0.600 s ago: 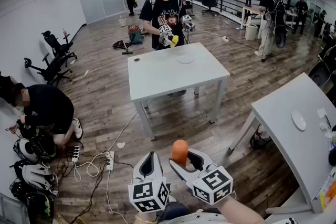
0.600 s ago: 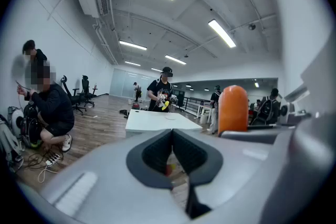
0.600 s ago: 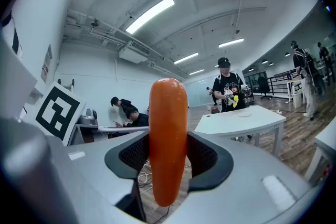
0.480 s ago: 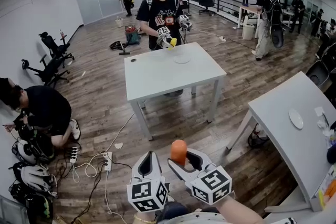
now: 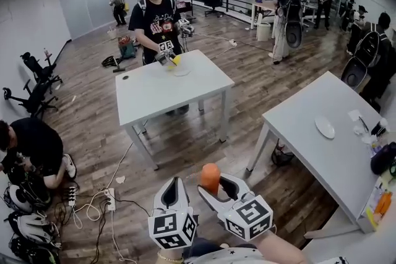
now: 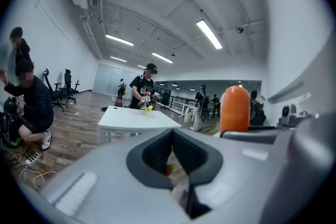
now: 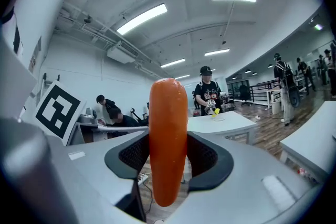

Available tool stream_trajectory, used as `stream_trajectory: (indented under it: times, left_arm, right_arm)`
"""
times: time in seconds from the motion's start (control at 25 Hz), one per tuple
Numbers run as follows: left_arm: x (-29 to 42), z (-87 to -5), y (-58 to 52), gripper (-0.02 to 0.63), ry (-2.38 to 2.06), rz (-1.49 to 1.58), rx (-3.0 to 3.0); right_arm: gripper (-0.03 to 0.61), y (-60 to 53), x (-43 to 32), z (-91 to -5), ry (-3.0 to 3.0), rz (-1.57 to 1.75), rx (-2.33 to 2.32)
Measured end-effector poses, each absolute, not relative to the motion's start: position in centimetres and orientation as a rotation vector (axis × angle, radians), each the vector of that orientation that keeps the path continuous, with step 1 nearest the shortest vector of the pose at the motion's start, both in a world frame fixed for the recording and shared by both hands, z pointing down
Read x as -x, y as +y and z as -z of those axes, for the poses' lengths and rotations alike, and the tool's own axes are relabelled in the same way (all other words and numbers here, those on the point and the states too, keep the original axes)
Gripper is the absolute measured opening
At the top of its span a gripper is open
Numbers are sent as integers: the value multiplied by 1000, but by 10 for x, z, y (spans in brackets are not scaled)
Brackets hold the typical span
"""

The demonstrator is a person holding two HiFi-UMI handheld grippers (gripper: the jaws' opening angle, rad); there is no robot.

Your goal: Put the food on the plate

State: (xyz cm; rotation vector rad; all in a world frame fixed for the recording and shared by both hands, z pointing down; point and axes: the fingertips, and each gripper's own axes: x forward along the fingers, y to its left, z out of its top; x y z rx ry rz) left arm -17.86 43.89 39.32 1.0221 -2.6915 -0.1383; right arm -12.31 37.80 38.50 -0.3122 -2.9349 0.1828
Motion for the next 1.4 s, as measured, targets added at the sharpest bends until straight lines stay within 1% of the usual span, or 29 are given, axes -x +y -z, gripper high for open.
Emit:
stream_trajectory:
  times: [0.76,1.0,1.4]
  left_arm:
    - [98,-420,209,7,-2299,1,-1623]
    - [88,-416,111,6,-2146,-58,-1835]
    - [100,-411,-37,7,-1932,-109,-2084]
  right_arm:
    - [213,183,19,-414,-2885,-285,-415]
    - [213,100,10,-418,-2832,-289,-670]
    - [213,-31,19,-419,-2755,-339,-990]
